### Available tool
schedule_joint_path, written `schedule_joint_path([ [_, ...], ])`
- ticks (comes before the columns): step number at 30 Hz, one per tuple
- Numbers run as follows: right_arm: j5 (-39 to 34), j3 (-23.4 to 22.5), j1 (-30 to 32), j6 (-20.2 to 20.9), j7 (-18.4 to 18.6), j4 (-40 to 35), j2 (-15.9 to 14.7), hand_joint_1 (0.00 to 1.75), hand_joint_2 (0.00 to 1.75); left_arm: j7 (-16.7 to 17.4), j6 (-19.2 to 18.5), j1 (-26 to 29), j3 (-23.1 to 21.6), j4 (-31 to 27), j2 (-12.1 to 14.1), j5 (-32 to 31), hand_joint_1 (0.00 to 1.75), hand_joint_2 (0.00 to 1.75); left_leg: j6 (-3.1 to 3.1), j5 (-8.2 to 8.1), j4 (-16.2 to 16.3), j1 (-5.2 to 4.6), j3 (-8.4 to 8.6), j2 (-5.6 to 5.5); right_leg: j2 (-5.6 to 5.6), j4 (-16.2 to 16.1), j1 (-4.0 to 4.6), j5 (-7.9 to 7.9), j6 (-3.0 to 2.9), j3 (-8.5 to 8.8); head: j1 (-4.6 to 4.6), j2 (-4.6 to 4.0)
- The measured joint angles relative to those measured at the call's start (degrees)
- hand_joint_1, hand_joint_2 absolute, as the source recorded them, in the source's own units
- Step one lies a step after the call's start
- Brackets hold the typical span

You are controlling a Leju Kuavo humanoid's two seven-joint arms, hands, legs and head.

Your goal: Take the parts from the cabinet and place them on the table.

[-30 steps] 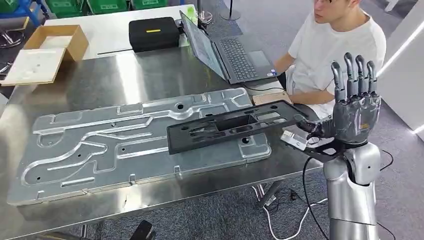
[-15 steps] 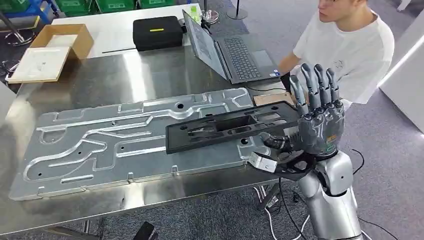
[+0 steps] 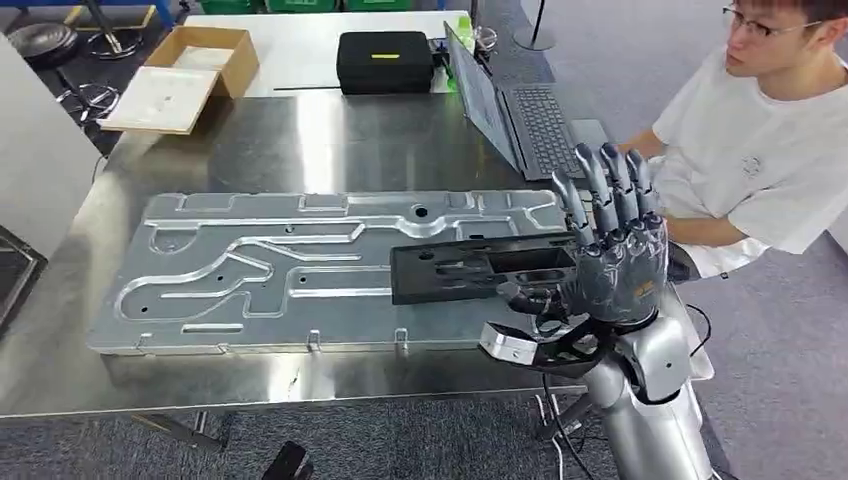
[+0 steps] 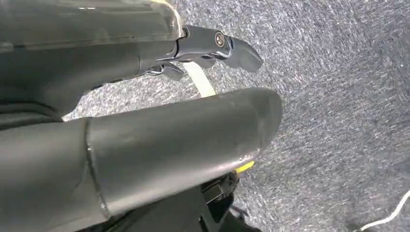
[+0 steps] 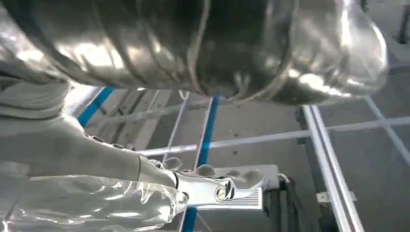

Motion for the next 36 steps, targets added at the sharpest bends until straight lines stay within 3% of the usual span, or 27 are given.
schedule_joint_path([
  [1,-0.02,0.0,-0.02,0.0,0.07,0.0,0.0,0.0,0.0,0.0,0.0,-0.17,-0.04,0.0,-0.02,0.0,0.0,0.0,-0.37,-0.05,0.3,-0.39,-0.32,-0.5,0.17,-0.91,0.0,-0.23,0.1,0.36,-0.02,0.0],
  [3,-0.02,0.24,-0.14,0.0,0.15,0.0,0.04,0.0,0.0,0.0,0.0,-0.16,-0.18,0.0,-0.02,0.0,0.0,0.0,-1.12,0.24,0.05,0.1,-0.59,-1.55,-0.96,-0.84,0.43,-0.15,0.06,0.28,-0.02,0.0],
  [4,0.02,0.4,-0.24,0.0,0.22,0.0,0.07,0.0,0.0,0.0,0.0,-0.06,-0.24,0.0,-0.02,0.0,0.0,0.0,-1.57,0.41,-0.23,0.24,-0.6,-2.13,-1.53,-1.0,0.53,-0.05,-0.2,0.38,0.02,0.0],
  [5,0.07,0.53,-0.4,0.02,0.35,0.0,0.11,0.0,0.0,0.0,0.0,-0.03,-0.24,0.0,0.02,0.0,0.0,0.0,-1.86,0.27,-0.09,-0.11,-0.83,-2.04,-2.23,-1.77,-0.18,0.35,-0.7,0.68,0.0,0.0],
  [7,0.09,0.81,-0.82,0.02,0.64,-0.02,0.2,0.0,0.0,-0.02,0.0,-0.12,-0.26,0.02,0.0,-0.04,0.0,0.0,-2.28,-2.48,3.6,-0.12,-2.25,2.3,-3.52,-2.22,-0.11,0.48,-1.35,0.97,-0.31,0.0],
  [9,0.5,0.9,-0.86,0.02,1.05,0.0,0.2,0.0,0.0,0.0,0.0,-0.39,-0.31,0.0,0.0,-0.07,0.0,0.0,-2.76,-6.98,12.64,0.17,-6.49,3.64,-5.14,-2.17,0.07,0.36,-1.56,0.93,-0.28,0.0],
  [10,0.78,1.05,-0.9,0.02,1.29,0.02,0.2,0.0,0.0,0.0,-0.02,-0.35,-0.31,0.02,0.0,-0.07,0.0,0.0,-3.0,-8.19,16.35,0.29,-8.27,3.76,-5.86,-2.14,0.08,0.32,-1.56,0.89,-0.3,0.0],
  [11,1.07,1.2,-0.97,0.02,1.64,0.04,0.2,0.0,0.0,0.0,-0.04,-0.22,-0.31,0.02,0.0,-0.09,0.0,0.0,-3.18,-7.98,17.49,0.39,-8.77,3.89,-6.56,-2.07,0.08,0.29,-1.53,0.89,-0.29,0.0],
  [12,1.14,1.4,-1.12,0.02,2.01,0.07,0.18,0.0,0.0,0.0,-0.06,-0.11,-0.31,0.02,0.0,-0.09,0.0,0.0,-3.29,-6.44,15.73,0.47,-7.89,4.15,-7.24,-1.98,0.06,0.17,-1.44,0.89,-0.31,0.0],
  [14,1.27,1.68,-1.84,0.02,2.8,0.13,0.11,0.0,0.0,0.0,-0.09,-0.13,-0.31,0.02,0.0,-0.09,0.0,0.0,-3.2,-1.65,6.54,0.52,-2.94,5.4,-8.46,-1.54,-0.02,-0.21,-1.14,0.94,-0.31,0.0],
  [15,1.4,1.86,-2.35,0.02,3.26,0.15,0.04,0.0,0.0,0.0,-0.09,-0.19,-0.31,0.0,0.02,-0.09,0.0,0.0,-2.95,-0.11,1.86,0.42,-0.4,7.67,-8.93,-1.24,0.03,-0.45,-0.84,0.99,-0.31,0.0],
  [16,1.51,1.99,-2.75,0.02,3.63,0.15,-0.18,0.0,0.0,0.0,-0.11,-0.39,-0.31,0.0,0.0,-0.09,0.0,0.0,-2.56,-1.09,0.55,-0.35,0.14,8.77,-9.4,-0.95,0.53,-0.73,-0.4,0.9,-0.31,0.0],
  [17,1.75,2.1,-3.1,0.02,3.91,0.18,-0.53,0.0,0.0,-0.04,-0.13,-0.43,-0.33,0.0,-0.02,-0.09,0.0,0.0,-1.85,-0.74,0.44,-0.17,-0.1,7.88,-9.88,-0.97,0.54,-0.74,-0.26,0.93,-0.17,0.0],
  [20,2.1,3.04,-3.7,0.02,4.35,0.2,-0.83,0.0,0.0,0.0,-0.35,0.07,-0.33,0.0,-0.02,-0.09,0.0,0.0,-0.93,-0.39,0.16,-0.22,-0.29,6.05,-11.35,-1.15,0.48,-0.79,0.56,1.33,-0.26,0.0],
  [21,2.14,3.17,-3.88,0.02,4.44,0.22,-0.96,0.0,0.0,0.0,-0.37,0.24,-0.33,0.02,-0.09,-0.07,0.0,0.0,-0.47,-0.05,-0.18,0.11,-0.11,5.65,-9.0,-0.45,0.04,-1.49,1.11,1.18,-0.24,0.0],
  [22,2.21,3.24,-3.94,0.02,4.61,0.17,-1.29,0.0,0.0,0.07,-0.46,0.2,-0.33,0.0,-0.09,-0.09,0.0,0.0,-0.22,0.08,-0.24,0.21,-0.17,5.11,-6.01,1.55,-0.09,-3.12,1.26,0.28,-0.26,0.0],
  [24,2.4,3.39,-3.85,0.02,5.36,0.2,-1.88,0.0,0.0,0.35,-0.61,0.13,-0.37,0.02,-0.2,-0.33,0.0,0.0,0.08,0.21,-0.24,0.22,-0.32,3.87,-4.4,10.52,-0.16,-7.74,1.46,-3.92,-0.24,0.0],
  [25,2.54,3.63,-3.77,0.02,5.69,0.2,-2.25,0.0,0.0,0.46,-0.7,0.28,-0.42,0.02,-0.22,-0.37,0.0,0.0,0.13,0.23,-0.22,0.14,-0.37,3.12,-4.23,14.53,-0.15,-9.0,1.52,-5.97,-0.24,0.0],
  [26,2.84,3.93,-3.68,0.02,6.05,0.2,-2.58,0.0,0.0,0.52,-0.79,0.55,-0.42,0.02,-0.22,-0.55,0.0,0.0,0.13,0.23,-0.16,0.08,-0.39,2.45,-4.18,16.46,-0.11,-9.05,1.51,-7.13,-0.24,0.0],
  [27,2.95,4.13,-3.57,0.02,6.23,0.2,-2.75,0.0,0.0,0.52,-0.81,0.86,-0.42,0.02,-0.22,-0.55,0.0,0.0,0.13,0.23,-0.14,0.07,-0.37,1.72,-4.16,15.75,-0.1,-7.74,1.4,-6.96,-0.24,0.0],
  [28,3.02,4.28,-3.55,0.02,6.36,0.2,-2.93,0.0,0.0,0.52,-0.81,1.04,-0.42,0.02,-0.22,-0.55,0.0,0.0,0.13,0.23,-0.07,0.06,-0.35,0.96,-3.98,12.81,-0.1,-5.49,1.19,-5.74,-0.24,0.0],
  [29,3.02,4.4,-3.56,0.02,6.45,0.17,-3.13,0.0,0.0,0.55,-0.81,1.12,-0.42,0.02,-0.22,-0.55,0.0,0.0,0.1,0.25,0.02,0.05,-0.32,0.04,-3.3,7.61,-0.08,-2.48,0.82,-3.33,-0.24,0.0],
  [30,3.02,4.46,-3.6,0.0,6.56,0.13,-3.28,0.0,0.0,0.63,-0.81,1.12,-0.44,0.02,-0.26,-0.7,0.0,0.0,0.01,0.27,0.08,0.05,-0.31,-0.7,-1.81,2.58,-0.01,-0.08,0.4,-1.0,-0.24,0.0],
  [31,3.02,4.61,-3.64,0.0,6.87,0.13,-3.61,0.0,0.0,0.85,-0.87,1.16,-0.5,0.02,-0.48,-0.79,0.0,0.0,-0.19,0.3,0.12,0.11,-0.52,-1.09,1.16,-0.16,-0.1,-0.22,-0.07,0.16,-0.24,0.0],
  [33,3.04,5.05,-3.69,0.02,7.59,0.0,-3.83,0.0,0.0,1.07,-0.87,1.14,-0.7,0.02,-0.46,-0.96,0.0,0.0,-0.97,0.55,0.23,0.32,-1.13,-2.36,0.27,-0.97,0.13,-0.17,0.06,0.29,-0.26,0.0],
  [35,2.89,5.99,-4.18,0.02,8.22,-0.07,-4.02,0.0,0.0,1.09,-0.72,1.55,-0.77,0.02,-0.44,-1.29,0.0,0.0,-1.84,0.84,-0.26,0.53,-1.24,-3.73,-0.84,-1.21,0.29,-0.09,-0.21,0.49,-0.24,0.0],
  [36,2.84,6.36,-4.35,0.02,8.22,-0.07,-4.15,0.0,0.0,1.05,-0.57,1.62,-0.77,0.02,-0.18,-1.35,0.0,0.0,-2.0,0.5,0.33,0.36,-1.38,-2.69,-1.86,-2.11,-0.67,0.36,-0.73,0.95,-0.17,0.0],
])
